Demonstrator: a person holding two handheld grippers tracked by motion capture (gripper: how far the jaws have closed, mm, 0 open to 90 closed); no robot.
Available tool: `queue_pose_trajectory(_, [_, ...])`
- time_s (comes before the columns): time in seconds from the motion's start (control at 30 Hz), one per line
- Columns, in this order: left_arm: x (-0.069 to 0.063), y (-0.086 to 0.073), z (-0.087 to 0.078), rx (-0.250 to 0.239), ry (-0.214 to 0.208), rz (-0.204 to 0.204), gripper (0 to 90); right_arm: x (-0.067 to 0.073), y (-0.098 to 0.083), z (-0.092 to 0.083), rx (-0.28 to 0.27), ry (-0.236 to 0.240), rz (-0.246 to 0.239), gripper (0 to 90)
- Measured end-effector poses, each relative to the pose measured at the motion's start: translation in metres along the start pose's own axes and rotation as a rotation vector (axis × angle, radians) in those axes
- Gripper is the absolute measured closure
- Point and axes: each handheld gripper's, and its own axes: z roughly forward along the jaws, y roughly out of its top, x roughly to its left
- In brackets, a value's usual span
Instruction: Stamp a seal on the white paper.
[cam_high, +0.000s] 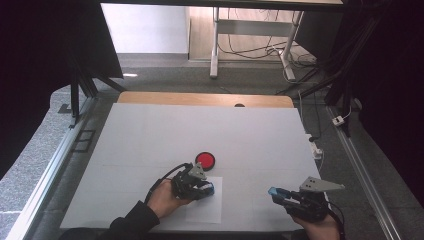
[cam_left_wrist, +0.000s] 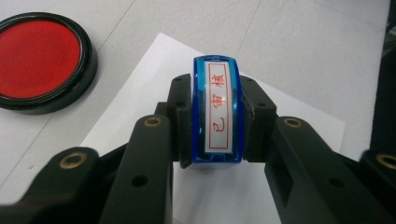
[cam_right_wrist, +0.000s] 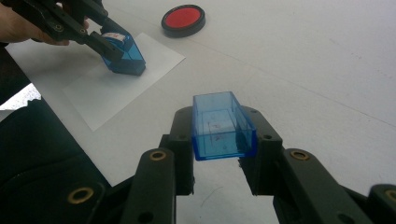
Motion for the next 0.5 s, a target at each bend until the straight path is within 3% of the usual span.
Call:
queue_pose_trajectory(0.17, [-0.0041,-0.0011,0.0081,0.042,0.019,0.022,68.0,0.0000,0.0000,0.0000,0.000,0.000,0.002,67.9])
queue_pose_trajectory(0.23, [-0.0076,0.0005,0.0093,0.062,0.047,0.060,68.5,0.0001,0.0000,-0.0001,-0.001,0.001,0.002,67.9])
queue_pose_trajectory(0.33, [-0.0077,0.0019,0.0097,0.073,0.047,0.054,68.9,0.0001,-0.0001,-0.0003,-0.001,0.001,0.001,68.0])
queue_pose_trajectory(0.5, [-0.0015,0.0010,0.0097,0.064,0.007,0.018,69.1,0.0003,-0.0001,-0.0002,-0.001,0.000,-0.002,67.9])
